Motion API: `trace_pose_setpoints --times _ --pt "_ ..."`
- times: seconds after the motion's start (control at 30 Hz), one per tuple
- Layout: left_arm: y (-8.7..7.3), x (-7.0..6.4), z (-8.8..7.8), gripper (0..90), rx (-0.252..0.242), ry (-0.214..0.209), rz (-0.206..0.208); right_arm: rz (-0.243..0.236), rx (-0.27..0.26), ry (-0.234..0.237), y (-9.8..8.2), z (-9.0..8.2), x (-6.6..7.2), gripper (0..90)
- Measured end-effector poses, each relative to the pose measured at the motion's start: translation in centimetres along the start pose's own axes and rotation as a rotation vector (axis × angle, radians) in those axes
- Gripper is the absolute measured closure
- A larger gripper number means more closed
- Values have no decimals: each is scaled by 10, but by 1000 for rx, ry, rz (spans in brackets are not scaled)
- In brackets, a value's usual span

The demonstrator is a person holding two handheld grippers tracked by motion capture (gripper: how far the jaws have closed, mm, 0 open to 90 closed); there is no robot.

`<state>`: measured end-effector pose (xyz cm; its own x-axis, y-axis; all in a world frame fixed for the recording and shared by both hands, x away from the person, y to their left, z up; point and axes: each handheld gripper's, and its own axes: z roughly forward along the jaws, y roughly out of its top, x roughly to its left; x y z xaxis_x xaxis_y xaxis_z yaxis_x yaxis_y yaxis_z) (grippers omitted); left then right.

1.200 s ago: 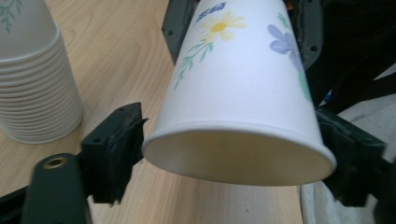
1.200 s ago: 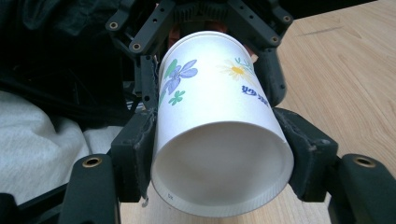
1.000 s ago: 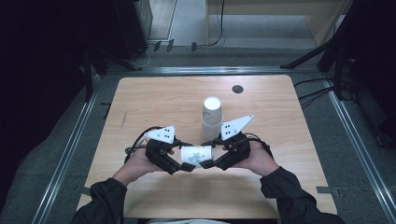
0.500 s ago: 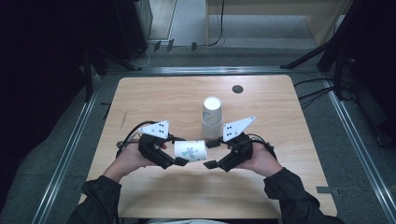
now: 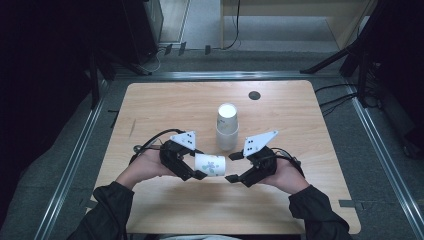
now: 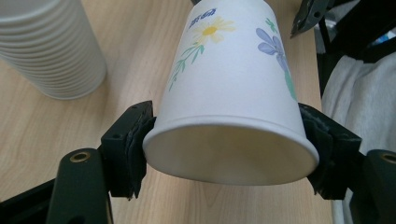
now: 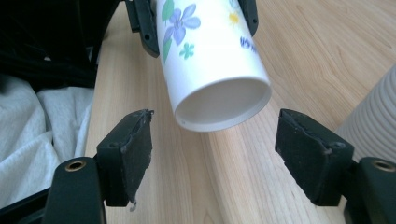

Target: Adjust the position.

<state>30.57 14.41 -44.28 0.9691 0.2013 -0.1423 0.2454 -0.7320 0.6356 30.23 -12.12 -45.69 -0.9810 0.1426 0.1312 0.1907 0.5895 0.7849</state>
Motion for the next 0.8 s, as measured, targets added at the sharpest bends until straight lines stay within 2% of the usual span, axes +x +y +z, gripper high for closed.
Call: trace_pose_setpoints --times 0.13,0.2,0.33,0.37,0.53,0.67,0.8 --pt "8 -3 7 270 40 -24 30 8 20 -14 -5 -2 2 273" --pt "9 -3 9 270 53 -22 41 8 26 -17 -6 -2 2 273" --pt "12 -3 15 270 88 -34 42 5 48 -23 -11 0 4 273" --pt "14 -3 19 270 111 -28 48 8 48 -24 -12 0 4 273" --pt "16 -4 25 270 151 -24 73 1 68 -20 -14 4 4 273" --pt "18 -6 30 270 169 -9 89 -10 108 -17 -18 13 3 274" --pt "18 -8 34 269 190 4 102 -13 125 -5 -19 18 3 273"
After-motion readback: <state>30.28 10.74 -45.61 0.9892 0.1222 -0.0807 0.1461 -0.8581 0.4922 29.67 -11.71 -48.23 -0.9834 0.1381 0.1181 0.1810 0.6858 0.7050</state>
